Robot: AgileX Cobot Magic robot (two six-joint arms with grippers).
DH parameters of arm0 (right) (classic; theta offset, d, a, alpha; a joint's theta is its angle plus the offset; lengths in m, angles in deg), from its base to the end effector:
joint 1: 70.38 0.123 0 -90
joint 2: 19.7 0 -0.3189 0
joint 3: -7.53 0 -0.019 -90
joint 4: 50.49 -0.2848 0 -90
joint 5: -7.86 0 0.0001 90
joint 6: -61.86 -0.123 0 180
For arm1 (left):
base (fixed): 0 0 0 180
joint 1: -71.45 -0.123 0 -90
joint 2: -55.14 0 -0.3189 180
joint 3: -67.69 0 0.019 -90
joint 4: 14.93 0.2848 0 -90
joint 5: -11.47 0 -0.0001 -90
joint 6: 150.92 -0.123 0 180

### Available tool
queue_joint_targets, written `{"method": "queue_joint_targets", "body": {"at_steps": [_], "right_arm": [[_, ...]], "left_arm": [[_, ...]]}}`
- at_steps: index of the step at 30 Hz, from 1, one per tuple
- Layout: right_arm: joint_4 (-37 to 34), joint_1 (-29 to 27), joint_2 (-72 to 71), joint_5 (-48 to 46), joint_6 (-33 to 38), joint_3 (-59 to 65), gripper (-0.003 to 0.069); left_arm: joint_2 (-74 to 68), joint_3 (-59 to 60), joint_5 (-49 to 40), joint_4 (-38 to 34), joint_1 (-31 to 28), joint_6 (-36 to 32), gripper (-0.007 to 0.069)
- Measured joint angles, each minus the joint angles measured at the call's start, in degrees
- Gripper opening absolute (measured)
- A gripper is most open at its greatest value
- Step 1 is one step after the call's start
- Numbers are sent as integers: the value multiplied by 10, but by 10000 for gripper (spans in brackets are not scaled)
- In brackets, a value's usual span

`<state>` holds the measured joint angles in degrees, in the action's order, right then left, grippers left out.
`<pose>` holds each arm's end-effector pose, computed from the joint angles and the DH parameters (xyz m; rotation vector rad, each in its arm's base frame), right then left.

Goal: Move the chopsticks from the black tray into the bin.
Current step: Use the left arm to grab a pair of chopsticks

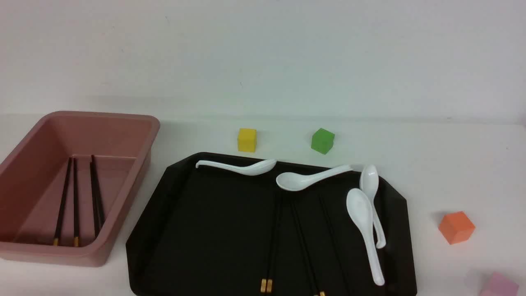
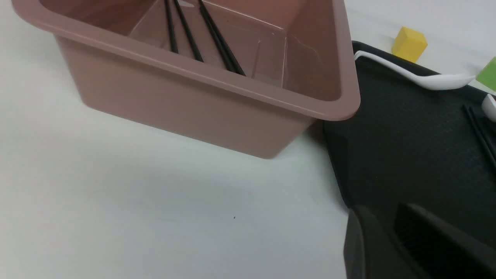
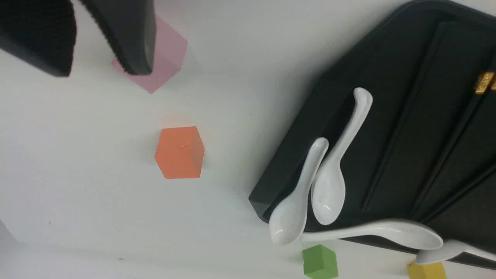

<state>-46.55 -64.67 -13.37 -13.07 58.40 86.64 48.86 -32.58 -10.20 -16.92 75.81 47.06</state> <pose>0.0833 0.0053 0.1651 -0.0790 1.8542 0.0438 0.0826 -0.0079 0.1592 -0.2456 1.8742 -0.3014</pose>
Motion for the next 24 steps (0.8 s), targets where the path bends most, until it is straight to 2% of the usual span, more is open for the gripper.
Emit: {"method": "queue_joint_targets", "body": {"at_steps": [24], "right_arm": [[0,0,0,0,0,0,242]], "left_arm": [[0,0,0,2,0,0,126]]}}
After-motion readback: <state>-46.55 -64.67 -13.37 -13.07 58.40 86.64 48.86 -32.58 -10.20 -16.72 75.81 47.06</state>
